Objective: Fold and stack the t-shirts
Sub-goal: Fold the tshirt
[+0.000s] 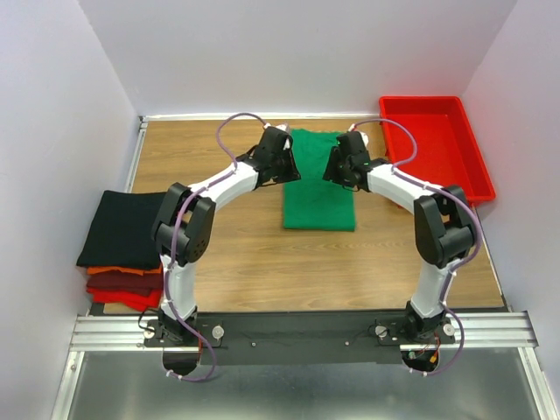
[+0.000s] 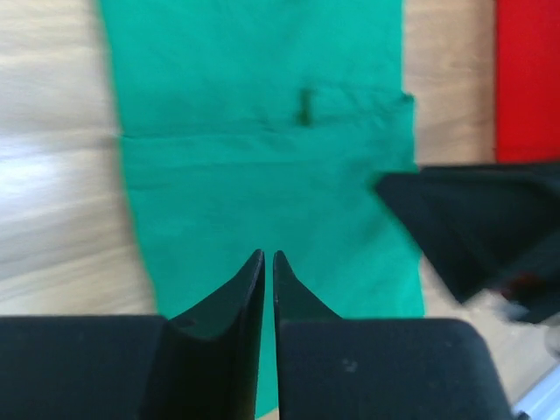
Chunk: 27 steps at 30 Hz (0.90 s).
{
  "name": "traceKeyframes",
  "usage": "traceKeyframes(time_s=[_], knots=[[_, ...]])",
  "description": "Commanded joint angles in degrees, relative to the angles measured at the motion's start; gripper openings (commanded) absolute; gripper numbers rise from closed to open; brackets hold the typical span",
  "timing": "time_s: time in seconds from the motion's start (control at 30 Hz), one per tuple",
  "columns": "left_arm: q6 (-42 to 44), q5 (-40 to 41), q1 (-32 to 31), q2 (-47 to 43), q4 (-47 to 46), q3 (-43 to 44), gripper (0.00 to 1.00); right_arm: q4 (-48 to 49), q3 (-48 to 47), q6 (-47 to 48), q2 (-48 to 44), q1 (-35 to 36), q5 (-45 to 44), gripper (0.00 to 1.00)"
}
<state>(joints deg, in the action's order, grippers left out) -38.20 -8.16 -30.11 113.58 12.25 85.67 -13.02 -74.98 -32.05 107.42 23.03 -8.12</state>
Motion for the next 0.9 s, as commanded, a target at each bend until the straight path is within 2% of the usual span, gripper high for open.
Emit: traceKeyframes(time_s=[0.0, 0.03, 0.1, 0.17, 0.47, 0.87], knots=[[-0.8, -3.7, -1.7, 2.0, -2.1, -0.9, 0.12, 0.7, -1.4, 0.9, 3.3, 1.5, -0.9, 0.58], [-1.1, -3.9, -1.9, 2.2, -2.4, -1.7, 0.12, 0.8, -0.8, 0.5, 3.3, 1.4, -1.1, 0.58], [-2.1, -4.1, -2.4, 2.9, -3.2, -4.1, 0.03, 1.1, 1.0, 0.3, 3.4, 1.9, -1.8, 0.58], [-2.9, -5.1, -2.5, 3.6, -3.6, -6.1, 0.00, 1.2, 2.1, 0.3, 4.1, 2.5, -3.1, 0.59], [-4.8, -2.3, -3.7, 3.9, -3.6, -12.9, 0.00, 1.9, 7.4, -0.5, 5.2, 5.0, -4.5, 0.59], [-4.1, 1.4, -3.9, -5.0, -1.6, -24.3, 0.00, 1.9, 14.4, -2.1, 1.5, 10.2, -2.6, 0.59]])
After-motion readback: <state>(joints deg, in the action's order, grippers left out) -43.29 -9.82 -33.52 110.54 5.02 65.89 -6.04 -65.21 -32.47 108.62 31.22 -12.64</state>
